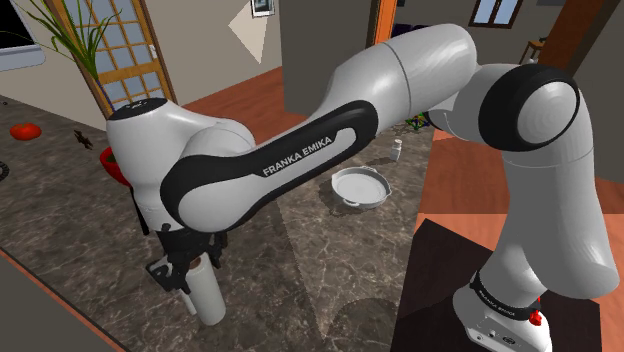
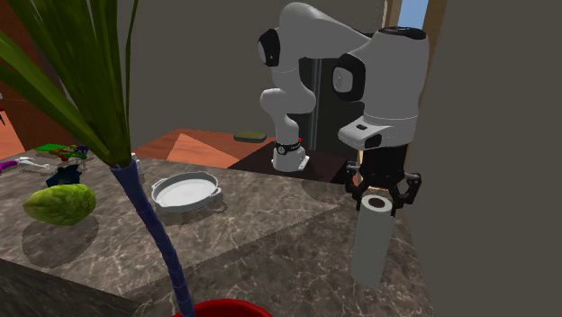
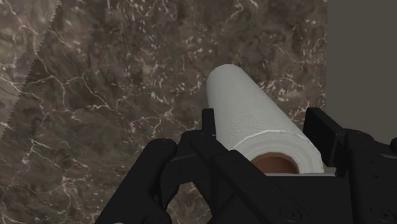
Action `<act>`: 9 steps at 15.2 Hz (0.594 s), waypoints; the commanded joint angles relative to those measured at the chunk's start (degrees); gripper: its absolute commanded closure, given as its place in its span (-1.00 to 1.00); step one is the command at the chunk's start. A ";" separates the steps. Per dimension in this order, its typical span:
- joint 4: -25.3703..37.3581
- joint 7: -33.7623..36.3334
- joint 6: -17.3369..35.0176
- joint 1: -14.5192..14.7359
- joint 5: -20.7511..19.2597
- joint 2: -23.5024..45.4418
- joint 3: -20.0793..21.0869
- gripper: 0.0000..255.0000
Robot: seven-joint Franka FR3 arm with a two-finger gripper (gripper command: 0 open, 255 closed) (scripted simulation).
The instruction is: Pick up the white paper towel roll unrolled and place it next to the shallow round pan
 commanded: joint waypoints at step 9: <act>0.97 -0.09 -1.31 0.06 0.24 -0.31 0.16 1.00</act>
